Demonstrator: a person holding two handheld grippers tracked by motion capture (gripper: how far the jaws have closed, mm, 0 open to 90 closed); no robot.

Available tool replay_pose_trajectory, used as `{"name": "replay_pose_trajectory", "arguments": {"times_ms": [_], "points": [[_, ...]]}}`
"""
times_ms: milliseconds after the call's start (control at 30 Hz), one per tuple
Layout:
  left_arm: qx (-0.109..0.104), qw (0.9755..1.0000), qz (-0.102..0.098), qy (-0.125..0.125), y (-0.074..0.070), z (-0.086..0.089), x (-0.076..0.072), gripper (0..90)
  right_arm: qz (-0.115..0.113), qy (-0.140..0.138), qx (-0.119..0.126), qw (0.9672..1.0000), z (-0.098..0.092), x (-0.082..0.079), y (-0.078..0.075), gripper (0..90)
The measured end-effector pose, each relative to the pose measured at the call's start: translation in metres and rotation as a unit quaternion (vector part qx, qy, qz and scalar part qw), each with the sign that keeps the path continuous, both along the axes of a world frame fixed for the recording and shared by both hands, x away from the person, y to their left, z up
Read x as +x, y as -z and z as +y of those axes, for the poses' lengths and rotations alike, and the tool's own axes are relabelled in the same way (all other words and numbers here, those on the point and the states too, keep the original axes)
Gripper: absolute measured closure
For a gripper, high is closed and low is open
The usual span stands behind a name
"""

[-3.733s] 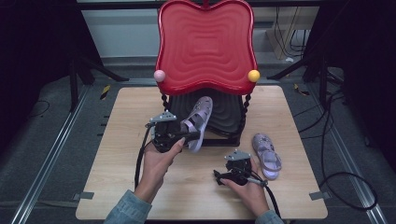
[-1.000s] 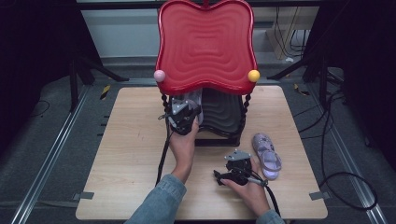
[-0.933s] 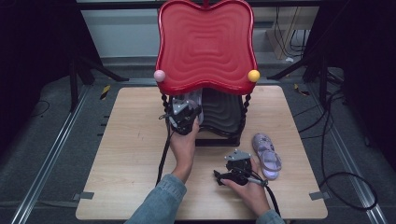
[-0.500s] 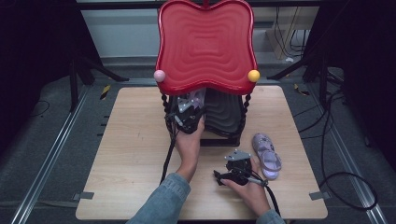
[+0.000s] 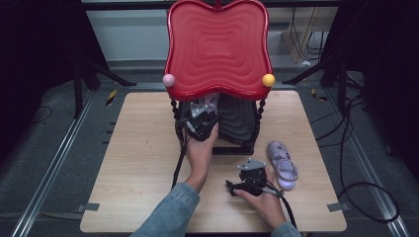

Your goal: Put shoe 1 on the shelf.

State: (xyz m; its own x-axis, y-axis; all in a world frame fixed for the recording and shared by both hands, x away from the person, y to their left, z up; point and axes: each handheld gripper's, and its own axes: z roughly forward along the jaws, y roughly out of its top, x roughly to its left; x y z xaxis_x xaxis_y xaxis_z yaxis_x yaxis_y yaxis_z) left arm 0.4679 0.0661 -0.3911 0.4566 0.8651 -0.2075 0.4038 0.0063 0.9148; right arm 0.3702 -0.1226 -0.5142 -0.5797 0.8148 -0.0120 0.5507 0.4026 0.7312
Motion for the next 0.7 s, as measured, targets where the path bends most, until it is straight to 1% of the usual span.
{"name": "replay_pose_trajectory", "arguments": {"times_ms": [67,100,167,200,233,267,333,367,400,533,567,600,633,700], "points": [[0.002,1.0000,-0.003,0.000,-0.002,0.000,-0.002,66.9,0.001,0.000,0.000,1.0000,0.000,0.000,0.000,4.6],[0.005,1.0000,-0.006,-0.002,-0.003,0.000,-0.003,64.2,0.001,0.000,0.000,1.0000,0.000,0.000,0.000,4.6],[0.003,0.9999,-0.011,-0.002,-0.006,0.001,-0.006,58.9,0.001,0.000,0.000,1.0000,0.000,0.000,0.000,4.6],[0.002,0.9999,-0.016,-0.001,-0.008,0.001,-0.008,58.9,0.001,0.000,0.000,1.0000,0.000,0.000,0.000,4.6],[0.001,0.9998,-0.021,0.001,-0.010,0.000,-0.009,56.8,0.003,0.001,0.001,1.0000,0.000,0.000,0.000,4.5],[0.002,0.9997,-0.023,0.005,-0.011,0.000,-0.011,56.8,0.003,0.001,0.001,1.0000,0.000,0.000,0.000,4.5],[0.009,0.9995,-0.029,0.011,-0.014,-0.002,-0.015,54.6,0.002,0.001,0.001,1.0000,0.000,0.000,0.000,4.6],[0.011,0.9994,-0.030,0.016,-0.016,-0.002,-0.019,51.7,0.002,0.001,0.000,1.0000,0.000,0.000,0.000,4.5],[0.011,0.9994,-0.030,0.016,-0.016,-0.002,-0.019,51.1,0.002,0.001,0.000,1.0000,0.000,0.000,0.000,4.5],[0.023,0.9986,-0.046,0.015,-0.021,0.004,-0.028,48.6,0.001,0.001,0.000,1.0000,0.000,0.000,0.000,4.5],[0.023,0.9984,-0.048,0.018,-0.022,0.005,-0.030,46.4,0.001,0.001,0.000,1.0000,0.000,0.000,0.000,4.6],[0.027,0.9983,-0.048,0.020,-0.022,0.007,-0.032,46.4,0.001,0.001,0.000,1.0000,0.000,0.000,0.000,4.6],[0.028,0.9981,-0.048,0.025,-0.023,0.011,-0.036,43.4,0.001,0.002,0.000,1.0000,0.000,0.000,0.000,4.6],[0.029,0.9980,-0.049,0.026,-0.024,0.014,-0.039,42.3,0.001,0.002,0.000,1.0000,0.000,0.000,0.000,4.5]]}}
